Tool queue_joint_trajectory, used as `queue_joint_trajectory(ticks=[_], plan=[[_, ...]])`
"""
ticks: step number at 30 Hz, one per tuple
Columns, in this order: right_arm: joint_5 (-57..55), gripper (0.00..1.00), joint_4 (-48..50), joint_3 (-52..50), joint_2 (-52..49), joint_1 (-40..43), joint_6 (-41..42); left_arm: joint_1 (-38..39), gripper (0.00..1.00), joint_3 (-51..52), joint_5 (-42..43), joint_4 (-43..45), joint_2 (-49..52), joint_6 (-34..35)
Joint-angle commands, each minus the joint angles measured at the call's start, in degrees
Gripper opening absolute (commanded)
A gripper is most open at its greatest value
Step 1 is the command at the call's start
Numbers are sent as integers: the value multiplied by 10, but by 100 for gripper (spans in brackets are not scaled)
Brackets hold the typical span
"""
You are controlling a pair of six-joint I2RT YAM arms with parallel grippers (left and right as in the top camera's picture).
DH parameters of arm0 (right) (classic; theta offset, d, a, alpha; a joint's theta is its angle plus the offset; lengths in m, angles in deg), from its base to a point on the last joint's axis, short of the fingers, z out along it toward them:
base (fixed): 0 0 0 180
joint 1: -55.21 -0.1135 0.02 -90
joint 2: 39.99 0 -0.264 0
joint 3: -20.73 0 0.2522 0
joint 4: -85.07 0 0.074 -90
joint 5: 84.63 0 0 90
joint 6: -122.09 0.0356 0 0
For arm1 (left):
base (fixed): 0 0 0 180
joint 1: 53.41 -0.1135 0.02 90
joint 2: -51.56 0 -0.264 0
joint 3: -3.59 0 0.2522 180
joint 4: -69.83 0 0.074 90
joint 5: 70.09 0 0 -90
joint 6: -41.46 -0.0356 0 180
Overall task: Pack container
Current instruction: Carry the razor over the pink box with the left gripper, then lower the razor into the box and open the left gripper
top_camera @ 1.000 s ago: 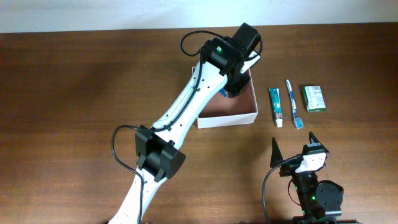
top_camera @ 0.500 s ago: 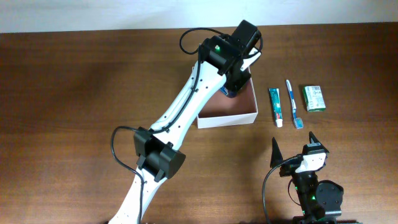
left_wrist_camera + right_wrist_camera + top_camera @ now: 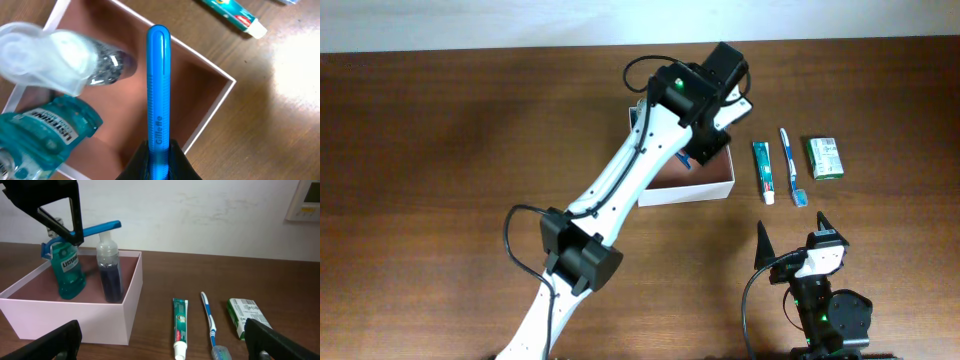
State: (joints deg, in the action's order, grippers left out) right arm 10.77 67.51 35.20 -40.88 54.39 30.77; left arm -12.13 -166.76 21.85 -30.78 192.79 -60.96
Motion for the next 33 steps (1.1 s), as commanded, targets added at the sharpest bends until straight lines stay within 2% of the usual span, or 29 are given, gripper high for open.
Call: queue_joint_trajectory(ticks=[1, 17, 33], plan=[[-3, 98, -2, -4, 7, 1, 3, 3, 1, -10, 10, -2, -17, -27], [-3, 98, -2, -4, 7, 1, 3, -5, 1, -2, -2, -35, -16, -26], [-3, 99, -2, -4, 7, 1, 3, -39, 1, 54, -2, -4, -16, -20]])
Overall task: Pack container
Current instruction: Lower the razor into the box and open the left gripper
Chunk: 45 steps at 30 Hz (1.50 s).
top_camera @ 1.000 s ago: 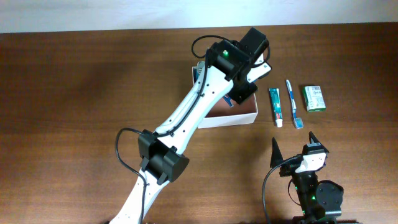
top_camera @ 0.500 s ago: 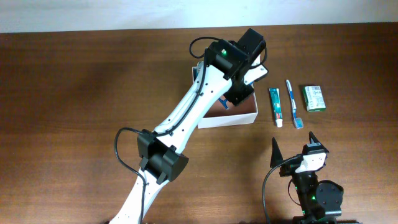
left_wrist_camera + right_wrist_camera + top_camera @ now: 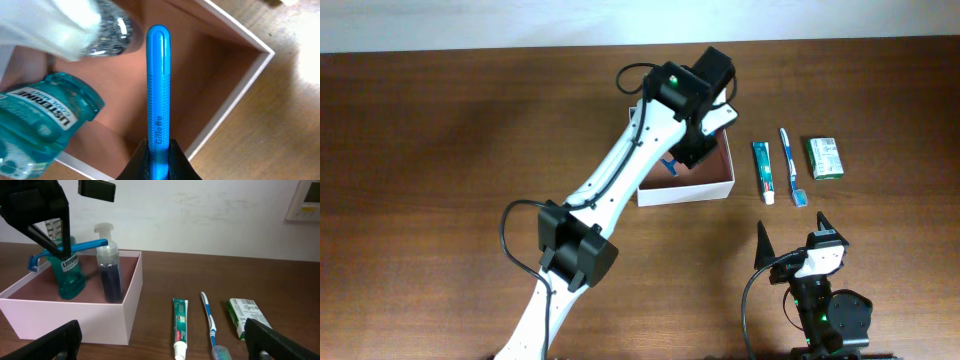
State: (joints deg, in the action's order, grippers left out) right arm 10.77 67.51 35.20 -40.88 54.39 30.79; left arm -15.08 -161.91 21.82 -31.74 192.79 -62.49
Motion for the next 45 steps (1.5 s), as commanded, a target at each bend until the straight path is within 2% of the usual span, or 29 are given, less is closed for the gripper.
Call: queue_joint_trajectory(ticks=[1, 19, 22, 26, 29, 32, 35, 45], plan=[[-3, 99, -2, -4, 7, 1, 3, -12, 1, 7, -2, 9, -16, -4], [-3, 99, -2, -4, 7, 1, 3, -21, 2, 107, -2, 85, -16, 4], [-3, 99, -2, -4, 7, 1, 3, -21, 13, 115, -2, 92, -16, 4], [-3, 99, -2, -4, 7, 1, 3, -21, 15, 118, -2, 92, -16, 4], [-3, 99, -2, -4, 7, 1, 3, -21, 34, 118, -2, 94, -16, 4], [-3, 99, -2, -4, 7, 1, 3, -21, 36, 118, -2, 94, -16, 4], [-3, 99, -2, -4, 7, 1, 3, -21, 45, 118, -2, 94, -17, 4], [-3, 99, -2, -4, 7, 1, 3, -21, 54, 118, -2, 89, -43, 4]])
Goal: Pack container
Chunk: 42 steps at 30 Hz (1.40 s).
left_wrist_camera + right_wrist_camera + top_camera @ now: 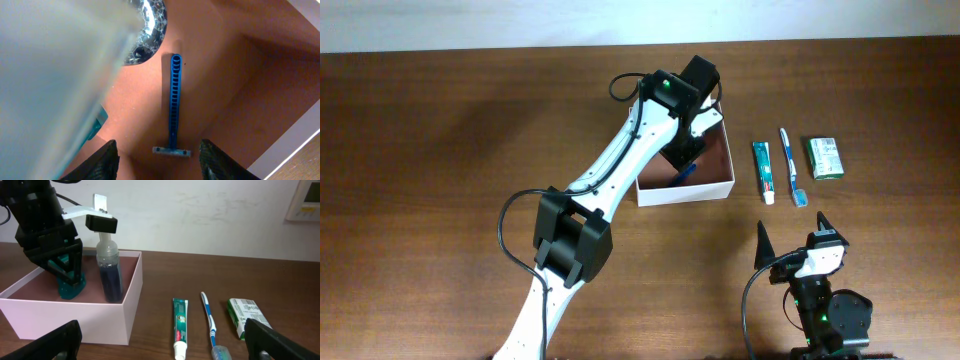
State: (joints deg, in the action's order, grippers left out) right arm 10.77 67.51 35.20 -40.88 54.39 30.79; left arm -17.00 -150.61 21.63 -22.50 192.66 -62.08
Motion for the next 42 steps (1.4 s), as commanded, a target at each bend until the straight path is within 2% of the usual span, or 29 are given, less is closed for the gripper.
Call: queue_joint_trajectory(ticks=[1, 14, 16, 22, 26, 29, 35, 42], plan=[[-3, 99, -2, -4, 7, 1, 3, -2, 54, 5, 0, -8, -49, 0], [-3, 99, -2, -4, 7, 1, 3, -2, 56, 5, 0, -23, -236, 11], [-3, 99, -2, -4, 7, 1, 3, -2, 63, 5, -8, -27, -269, 12], [-3, 99, -2, -4, 7, 1, 3, -15, 65, 5, -139, -54, -323, 98], [-3, 99, -2, -4, 7, 1, 3, -56, 67, 5, -153, -87, -328, 141], [-3, 98, -2, -4, 7, 1, 3, -104, 75, 7, -153, -101, -326, 143], [-3, 99, -2, -4, 7, 1, 3, -218, 83, 9, -142, -100, -322, 162], [-3, 98, -2, -4, 7, 1, 3, -328, 84, 63, -79, -70, -320, 168]])
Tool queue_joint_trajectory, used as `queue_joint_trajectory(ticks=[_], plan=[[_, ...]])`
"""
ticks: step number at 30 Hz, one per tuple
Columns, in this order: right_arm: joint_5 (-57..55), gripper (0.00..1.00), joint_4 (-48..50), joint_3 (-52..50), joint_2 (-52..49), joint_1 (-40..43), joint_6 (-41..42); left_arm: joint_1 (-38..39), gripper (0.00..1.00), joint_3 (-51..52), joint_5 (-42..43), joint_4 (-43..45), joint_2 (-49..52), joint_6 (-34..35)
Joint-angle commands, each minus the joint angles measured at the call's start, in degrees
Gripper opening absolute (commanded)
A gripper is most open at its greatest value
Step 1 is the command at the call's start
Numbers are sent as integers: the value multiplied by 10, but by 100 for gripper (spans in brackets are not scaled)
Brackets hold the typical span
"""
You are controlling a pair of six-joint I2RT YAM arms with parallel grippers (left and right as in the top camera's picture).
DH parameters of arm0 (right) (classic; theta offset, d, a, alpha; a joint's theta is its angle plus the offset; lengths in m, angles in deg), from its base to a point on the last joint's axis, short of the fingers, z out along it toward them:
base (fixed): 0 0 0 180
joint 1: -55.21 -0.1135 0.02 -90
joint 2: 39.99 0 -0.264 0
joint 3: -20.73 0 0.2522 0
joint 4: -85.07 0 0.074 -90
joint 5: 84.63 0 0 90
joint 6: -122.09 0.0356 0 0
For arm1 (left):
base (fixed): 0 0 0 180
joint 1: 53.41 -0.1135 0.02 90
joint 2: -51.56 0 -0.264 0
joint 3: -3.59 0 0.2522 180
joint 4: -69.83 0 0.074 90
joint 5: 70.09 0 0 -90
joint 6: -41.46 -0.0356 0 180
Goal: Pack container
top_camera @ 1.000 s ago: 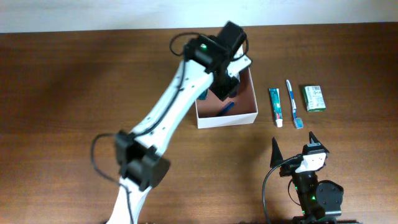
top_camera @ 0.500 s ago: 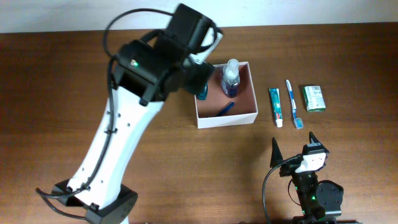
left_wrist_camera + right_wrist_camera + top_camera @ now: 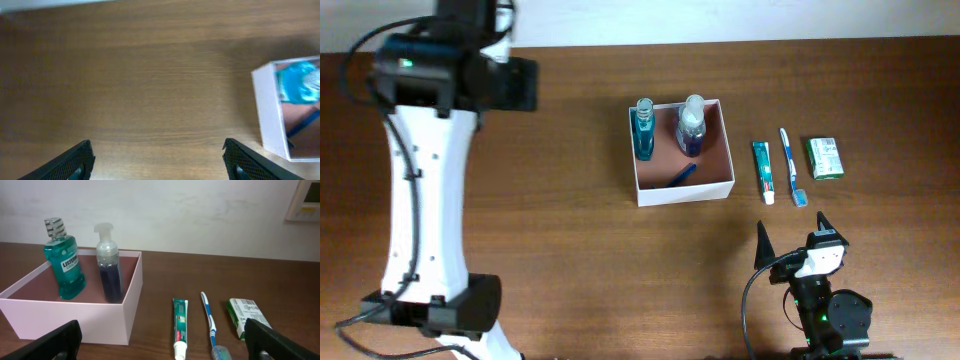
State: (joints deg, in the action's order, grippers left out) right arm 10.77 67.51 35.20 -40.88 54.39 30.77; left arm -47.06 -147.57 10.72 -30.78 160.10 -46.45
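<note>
The white box with a pink inside (image 3: 685, 190) holds a teal mouthwash bottle (image 3: 643, 132), a clear foam bottle (image 3: 691, 124) and a blue razor (image 3: 682, 175) lying on its floor. To the right of the box lie a toothpaste tube (image 3: 763, 172), a toothbrush (image 3: 790, 166) and a green soap pack (image 3: 824, 157). My left gripper (image 3: 157, 146) hangs open and empty over bare table far left of the box (image 3: 269, 116). At the front edge my right gripper (image 3: 160, 345) stands open, facing the toothpaste (image 3: 180, 325), the toothbrush (image 3: 210, 322) and the soap (image 3: 242, 314).
The left arm (image 3: 420, 200) runs down the left side of the brown wooden table (image 3: 560, 260). A pale wall (image 3: 200, 215) rises behind the table's far edge, with a white panel (image 3: 305, 200) at upper right.
My left gripper has moved out of the box and far to the left, now over bare table. The razor stays on the box floor. The right arm has not moved.
My left gripper held the blue razor above the box beside the two bottles, then lower over its opening. Then it was open inside the box with the razor lying on the floor. Now it is away at the far left, empty.
</note>
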Motion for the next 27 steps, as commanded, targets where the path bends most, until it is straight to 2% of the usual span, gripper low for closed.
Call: queue_joint_trajectory(ticks=[1, 6, 10, 11, 12, 27], plan=[[-3, 99, -2, -4, 7, 1, 3, -40, 84, 54, 30, 29, 5, 11], [-3, 99, -2, -4, 7, 1, 3, -76, 84, 180, 30, 111, 5, 12], [-3, 98, -2, -4, 7, 1, 3, -80, 86, 242, 30, 155, 5, 12], [-3, 98, -2, -4, 7, 1, 3, -80, 86, 249, 30, 162, 5, 12], [-3, 99, -2, -4, 7, 1, 3, -80, 100, 253, 30, 166, 5, 12], [33, 99, 2, -4, 7, 1, 4, -80, 99, 259, 54, 170, 5, 11]])
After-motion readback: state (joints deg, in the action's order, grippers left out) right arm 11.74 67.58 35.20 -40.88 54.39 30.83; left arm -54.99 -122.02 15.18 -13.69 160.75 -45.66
